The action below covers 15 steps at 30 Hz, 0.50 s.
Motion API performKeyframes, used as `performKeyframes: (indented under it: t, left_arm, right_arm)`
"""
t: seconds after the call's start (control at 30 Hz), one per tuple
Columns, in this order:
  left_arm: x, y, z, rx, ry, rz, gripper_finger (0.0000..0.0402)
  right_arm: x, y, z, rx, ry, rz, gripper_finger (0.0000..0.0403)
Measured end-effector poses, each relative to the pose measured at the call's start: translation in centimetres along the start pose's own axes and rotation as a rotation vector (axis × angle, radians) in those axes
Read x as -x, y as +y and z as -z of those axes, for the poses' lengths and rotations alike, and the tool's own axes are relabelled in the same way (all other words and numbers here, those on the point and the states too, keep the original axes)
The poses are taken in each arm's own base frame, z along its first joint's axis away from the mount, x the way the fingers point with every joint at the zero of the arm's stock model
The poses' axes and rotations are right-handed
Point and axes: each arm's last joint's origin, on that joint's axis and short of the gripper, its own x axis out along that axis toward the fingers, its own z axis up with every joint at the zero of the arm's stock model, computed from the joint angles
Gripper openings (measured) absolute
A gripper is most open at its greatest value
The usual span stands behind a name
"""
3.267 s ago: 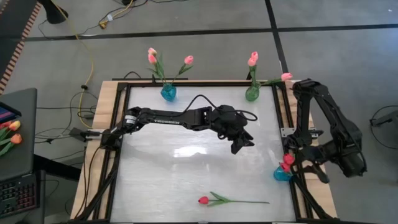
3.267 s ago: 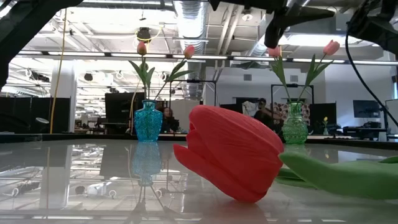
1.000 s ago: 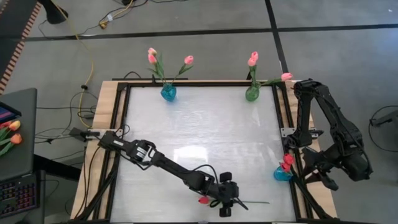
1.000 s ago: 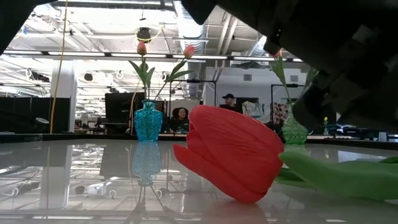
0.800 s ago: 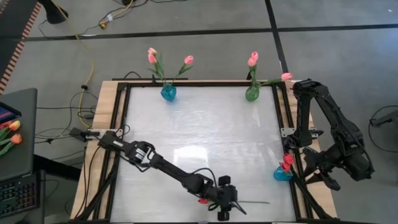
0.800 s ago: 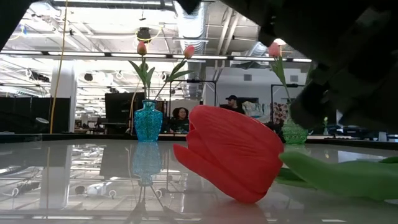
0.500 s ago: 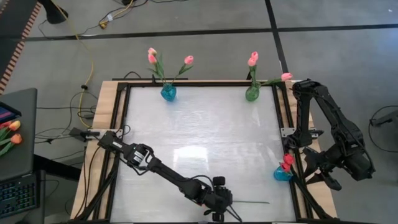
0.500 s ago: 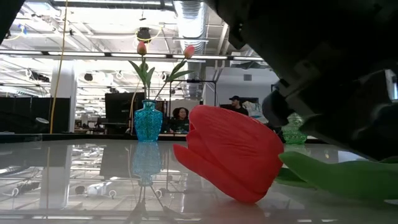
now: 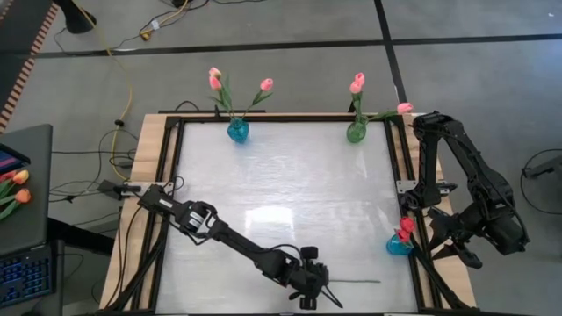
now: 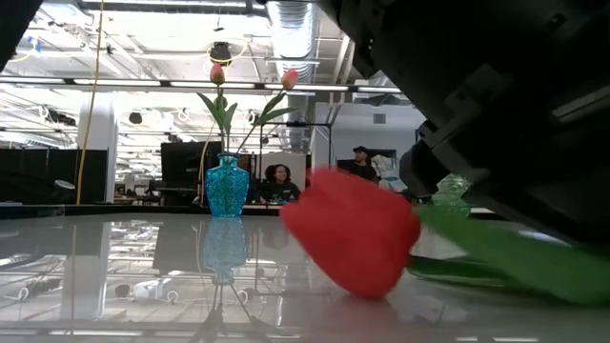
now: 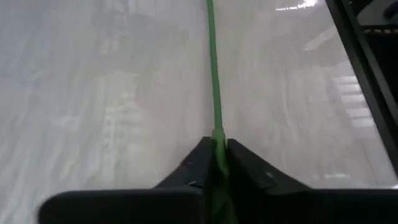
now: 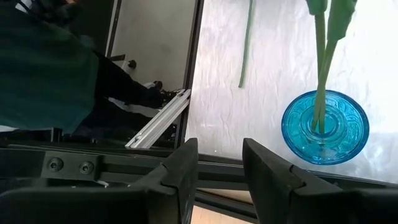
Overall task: Sort flowers into vase by color
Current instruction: Put the red tulip into the bottom blue vase
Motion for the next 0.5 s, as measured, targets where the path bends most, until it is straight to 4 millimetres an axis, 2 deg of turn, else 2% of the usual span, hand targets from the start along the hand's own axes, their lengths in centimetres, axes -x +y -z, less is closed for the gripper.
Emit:
performKeyframes:
  t: [0.07,0.2,0.3,0.5]
  left_arm:
    - [0.2,0.2,-0.6,0.014,-0.002,0.018,0.001]
    - [1.1,0.4,-2.8,0.002,-0.028,0.049,0.0009]
    - [2.6,1.0,-5.1,-0.038,-0.028,0.036,0.0005]
    - [6.1,3.3,-8.5,-0.095,-0.019,-0.002,0.0003]
  right_arm:
    - [0.0,0.0,0.0,0.0,0.001,-0.001,0.0152]
    - [0.0,0.0,0.0,0.0,0.008,-0.002,0.0152]
    - [0.2,-0.1,-0.1,-0.008,0.018,-0.008,0.0152]
    - [0.7,-0.5,-0.5,-0.045,0.024,-0.035,0.0152]
